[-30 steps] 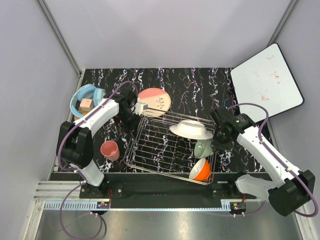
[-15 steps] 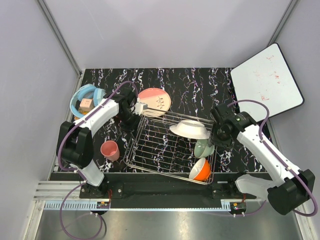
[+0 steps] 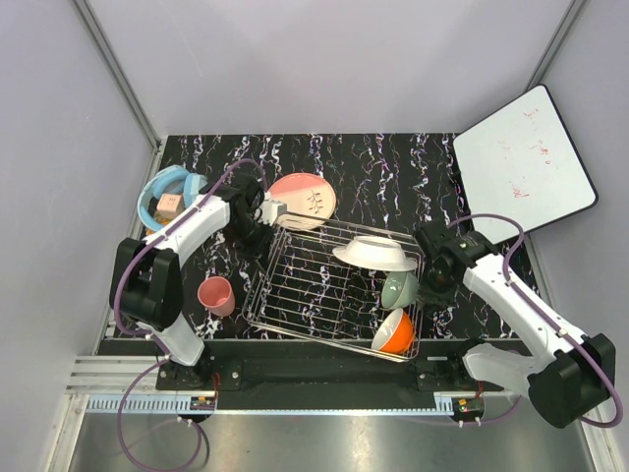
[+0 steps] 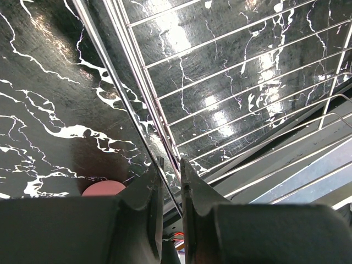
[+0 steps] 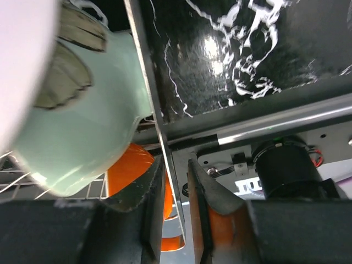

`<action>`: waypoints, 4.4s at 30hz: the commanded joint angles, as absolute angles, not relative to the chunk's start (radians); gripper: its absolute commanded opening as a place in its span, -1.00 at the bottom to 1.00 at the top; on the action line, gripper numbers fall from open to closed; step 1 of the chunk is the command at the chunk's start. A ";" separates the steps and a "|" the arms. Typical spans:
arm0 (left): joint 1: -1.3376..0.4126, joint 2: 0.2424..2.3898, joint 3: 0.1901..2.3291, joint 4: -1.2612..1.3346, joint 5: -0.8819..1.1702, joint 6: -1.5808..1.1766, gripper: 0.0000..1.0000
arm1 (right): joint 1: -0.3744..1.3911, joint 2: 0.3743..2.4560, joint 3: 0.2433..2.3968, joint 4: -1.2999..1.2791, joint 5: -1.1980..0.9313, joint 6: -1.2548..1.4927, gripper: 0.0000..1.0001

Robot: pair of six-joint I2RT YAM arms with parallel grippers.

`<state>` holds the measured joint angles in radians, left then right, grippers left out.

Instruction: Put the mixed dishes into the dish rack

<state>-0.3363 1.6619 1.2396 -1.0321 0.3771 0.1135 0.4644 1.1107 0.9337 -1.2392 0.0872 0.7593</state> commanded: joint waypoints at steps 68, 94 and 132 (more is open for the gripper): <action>-0.448 1.562 1.232 -1.193 0.543 0.224 -0.11 | 0.160 1.515 1.241 -0.956 -0.107 0.503 -0.06; -0.344 1.863 2.202 -1.321 0.119 0.261 0.98 | 0.158 1.204 1.250 -1.083 0.078 0.548 0.99; -0.163 2.427 2.195 -0.942 0.222 -0.061 0.38 | 0.156 2.348 2.106 -0.331 -0.577 0.673 0.71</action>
